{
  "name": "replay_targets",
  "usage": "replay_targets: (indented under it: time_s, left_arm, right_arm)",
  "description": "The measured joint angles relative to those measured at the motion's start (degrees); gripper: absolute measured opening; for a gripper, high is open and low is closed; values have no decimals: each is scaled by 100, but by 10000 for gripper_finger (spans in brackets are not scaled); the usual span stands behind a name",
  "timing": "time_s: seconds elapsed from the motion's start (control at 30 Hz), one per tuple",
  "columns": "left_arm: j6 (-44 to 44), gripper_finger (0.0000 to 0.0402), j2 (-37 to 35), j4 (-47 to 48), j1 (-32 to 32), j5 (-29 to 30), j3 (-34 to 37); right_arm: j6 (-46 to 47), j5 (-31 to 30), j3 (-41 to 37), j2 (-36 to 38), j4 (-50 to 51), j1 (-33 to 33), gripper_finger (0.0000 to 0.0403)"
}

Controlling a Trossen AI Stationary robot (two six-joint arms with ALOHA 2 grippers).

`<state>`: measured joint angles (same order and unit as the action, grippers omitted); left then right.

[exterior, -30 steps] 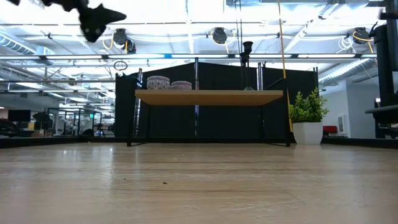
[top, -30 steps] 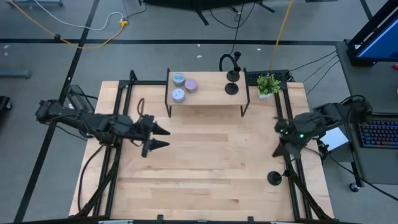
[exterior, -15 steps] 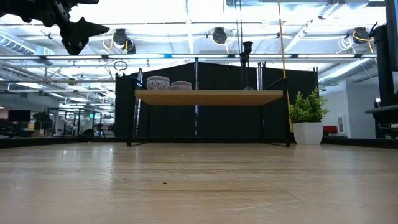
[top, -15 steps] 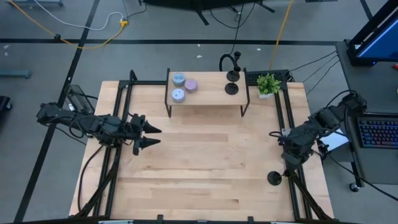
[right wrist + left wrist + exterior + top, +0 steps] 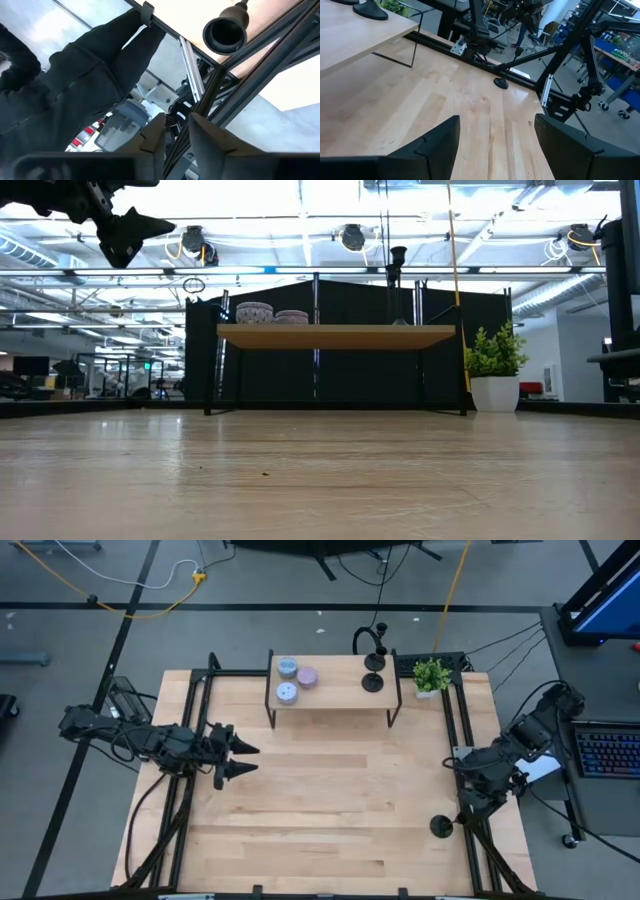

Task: Pick & Place candle stick holders
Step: Put the black candlestick holder on the shelf

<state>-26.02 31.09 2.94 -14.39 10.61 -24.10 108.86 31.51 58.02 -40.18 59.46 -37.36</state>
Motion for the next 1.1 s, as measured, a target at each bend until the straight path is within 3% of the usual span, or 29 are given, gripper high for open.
replay_targets:
  time_s: [0.2,0.3,0.43,1.1]
  left_arm:
    - [5,264,0,0,0,2,0]
    - [31,264,0,0,0,58,0]
    - [37,264,0,0,0,152,0]
    - [-39,264,0,2,0,151,0]
  right_arm:
    - [-58,-35,-2,-95,98,-28,140]
    - [-166,-365,-2,-86,259,-28,154]
    - [-175,-914,-2,-86,435,-27,156]
    - [-373,-904,-7,-565,828,-27,143]
